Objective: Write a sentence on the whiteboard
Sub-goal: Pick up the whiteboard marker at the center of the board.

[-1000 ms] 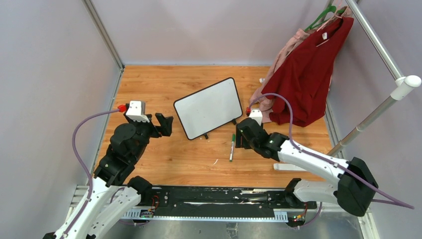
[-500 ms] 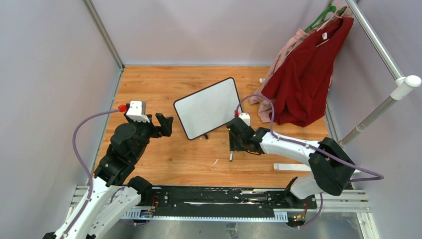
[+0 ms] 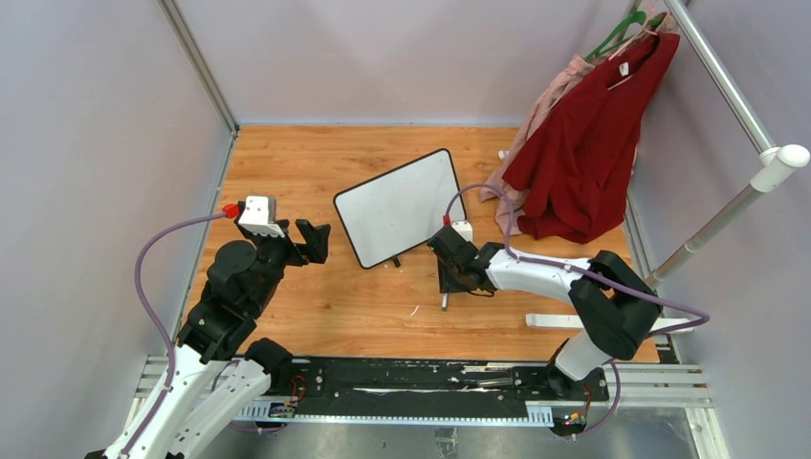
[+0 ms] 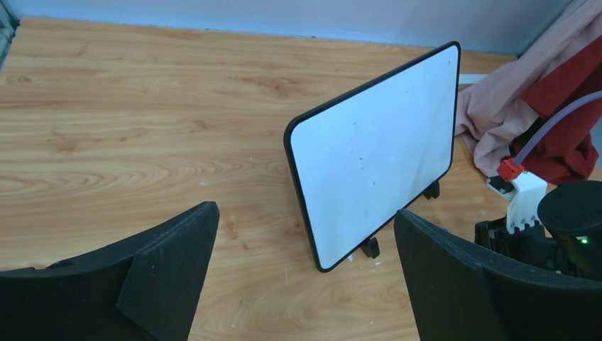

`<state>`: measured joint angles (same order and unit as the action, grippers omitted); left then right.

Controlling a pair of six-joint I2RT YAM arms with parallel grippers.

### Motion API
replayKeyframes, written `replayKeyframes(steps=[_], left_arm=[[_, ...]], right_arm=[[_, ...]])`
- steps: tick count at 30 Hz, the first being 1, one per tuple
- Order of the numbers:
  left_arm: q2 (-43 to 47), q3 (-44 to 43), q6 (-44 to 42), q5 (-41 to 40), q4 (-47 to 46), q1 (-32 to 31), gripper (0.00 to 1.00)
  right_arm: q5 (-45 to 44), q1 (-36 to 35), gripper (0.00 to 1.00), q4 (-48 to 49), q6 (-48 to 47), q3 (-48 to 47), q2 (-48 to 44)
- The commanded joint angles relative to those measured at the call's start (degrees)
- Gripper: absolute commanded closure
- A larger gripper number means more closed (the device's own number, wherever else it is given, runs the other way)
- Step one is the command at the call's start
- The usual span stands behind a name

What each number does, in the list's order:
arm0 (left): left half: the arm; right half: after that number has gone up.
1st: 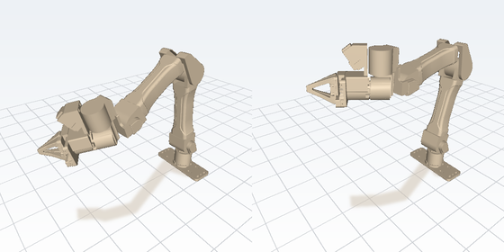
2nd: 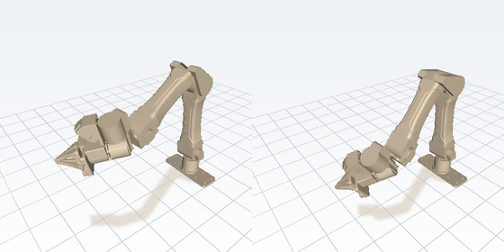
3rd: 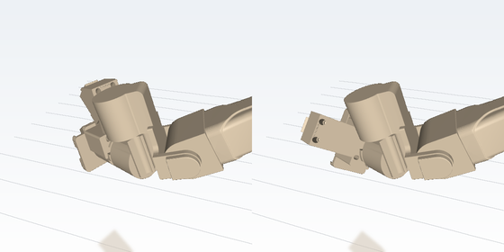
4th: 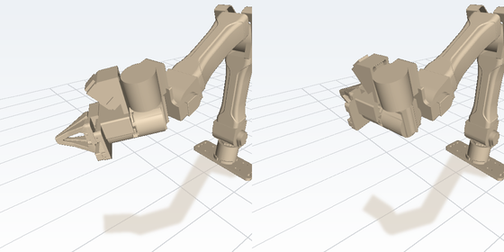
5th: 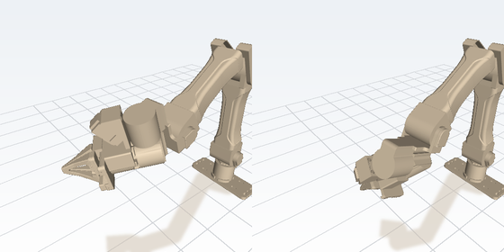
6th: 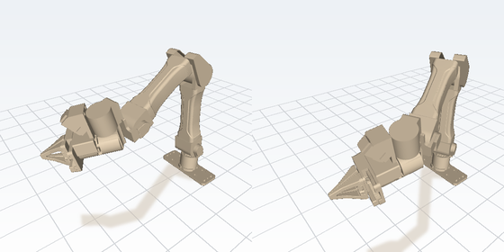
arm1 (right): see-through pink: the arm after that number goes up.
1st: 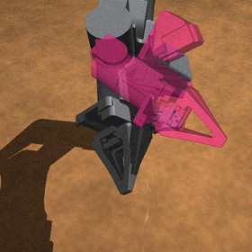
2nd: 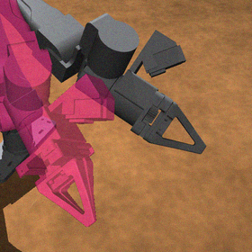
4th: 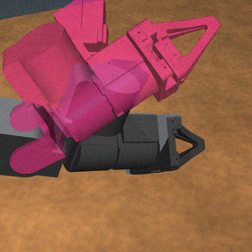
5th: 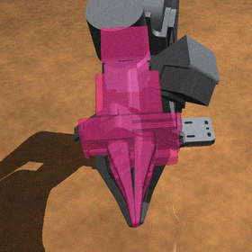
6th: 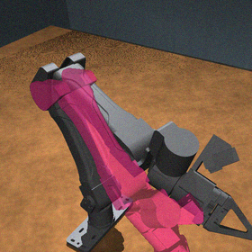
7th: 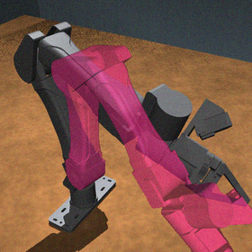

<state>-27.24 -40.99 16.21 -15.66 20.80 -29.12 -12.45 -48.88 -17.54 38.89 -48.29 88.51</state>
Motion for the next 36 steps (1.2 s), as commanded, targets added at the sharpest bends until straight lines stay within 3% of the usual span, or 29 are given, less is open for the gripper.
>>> replayKeyframes(steps=[1, 16, 22, 25, 30, 34, 36], left_arm=[[0.70, -0.05, -1.00, -0.57, -0.39, -0.41, 0.00], [1.06, 0.19, -1.35, -0.78, -0.66, -0.49, 0.00], [1.12, 0.20, -1.41, -0.69, -0.72, -0.49, 0.00], [1.19, 0.14, -1.36, -0.69, -0.71, -0.48, 0.00], [1.32, 0.21, -1.35, -0.64, -0.72, -0.49, 0.00], [1.32, 0.19, -1.22, -0.73, -0.76, -0.49, 0.00], [1.32, 0.21, -0.91, -0.85, -0.74, -0.49, 0.00]], right_arm=[[0.69, -0.80, 0.58, -0.29, 0.09, -1.32, 1.45], [2.24, -0.78, 0.81, -3.02, -2.93, 0.67, 0.67], [1.97, -0.78, 0.69, -5.95, -2.60, 1.29, -0.52], [2.56, -0.69, 0.70, -6.28, -2.51, 1.74, -0.62], [4.09, -0.67, 0.80, -5.86, -2.27, 2.29, 0.07], [4.66, -0.66, 0.99, -5.53, -2.26, 2.68, -0.50], [4.49, -0.69, 1.00, -5.90, -2.52, 2.55, -1.85]])
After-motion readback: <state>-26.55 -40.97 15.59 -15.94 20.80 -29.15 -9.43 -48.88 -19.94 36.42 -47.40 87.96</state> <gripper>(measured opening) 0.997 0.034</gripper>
